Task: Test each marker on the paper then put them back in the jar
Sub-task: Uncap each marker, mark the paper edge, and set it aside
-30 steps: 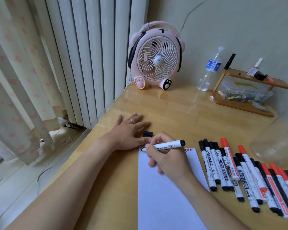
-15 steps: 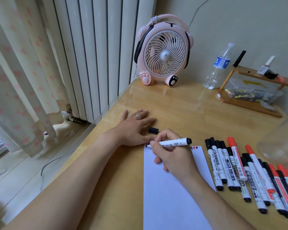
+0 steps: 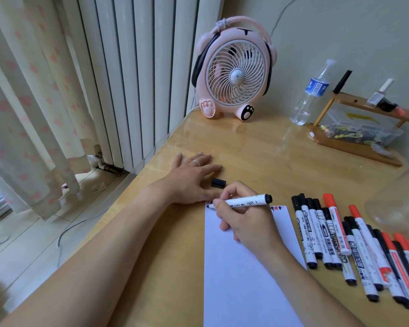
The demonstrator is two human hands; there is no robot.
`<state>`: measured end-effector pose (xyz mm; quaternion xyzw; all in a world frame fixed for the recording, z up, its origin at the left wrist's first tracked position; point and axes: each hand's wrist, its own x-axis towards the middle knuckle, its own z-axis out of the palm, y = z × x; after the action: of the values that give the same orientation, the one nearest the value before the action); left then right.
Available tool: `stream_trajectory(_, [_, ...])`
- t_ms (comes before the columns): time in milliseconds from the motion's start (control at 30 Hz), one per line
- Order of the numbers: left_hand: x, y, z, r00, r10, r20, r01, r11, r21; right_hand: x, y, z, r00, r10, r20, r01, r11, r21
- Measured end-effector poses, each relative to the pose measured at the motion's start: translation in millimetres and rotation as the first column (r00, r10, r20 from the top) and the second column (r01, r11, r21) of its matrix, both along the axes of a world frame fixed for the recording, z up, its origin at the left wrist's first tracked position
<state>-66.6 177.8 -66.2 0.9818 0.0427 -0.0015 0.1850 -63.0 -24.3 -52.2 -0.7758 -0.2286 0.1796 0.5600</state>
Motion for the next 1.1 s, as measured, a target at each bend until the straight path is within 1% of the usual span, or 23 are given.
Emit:
stream_trajectory(233, [0,-1,0,1.000,0.003,-0.006,-0.003,1.000,-0.002,1,-1,-2,1.000,-0.027,0.014,0.027,1.000,0.000])
stream_trajectory(467, [0,0,-1,1.000,-0.002,0.000,0.002,1.000,0.010,2,0,-2,1.000,-0.012,0.017,0.012,1.000,0.000])
stream_trajectory(667, [0,1,-2,1.000,-0.019,0.000,0.019,1.000,0.010,2,-1,-5,1.000,-0.028,0.011,0.028,0.999,0.038])
stream_trajectory(733, [1,1,-2,1.000,-0.007,0.027,0.008,0.999,-0.032,2,-1,-4,1.000,-0.020,0.017,0.020,0.999,0.027])
stream_trajectory(867, [2,1,3,0.995,0.037,0.088,-0.020,0.983,-0.181,3,-3,-3,1.000,-0.015,0.000,0.015,1.000,0.019])
stream_trajectory(933, [-1,0,7,0.993,0.011,0.114,0.012,0.979,-0.205,2,-4,-3,0.999,-0.038,-0.014,0.038,0.998,0.059])
stream_trajectory(1033, [-3,0,7,0.982,-0.074,0.176,0.107,0.976,-0.188,5,-6,-3,0.991,-0.119,-0.056,0.128,0.972,0.200])
stream_trajectory(1100, [-2,1,5,0.964,-0.091,0.252,0.151,0.961,-0.230,7,-8,-2,0.980,-0.180,-0.090,0.199,0.935,0.293])
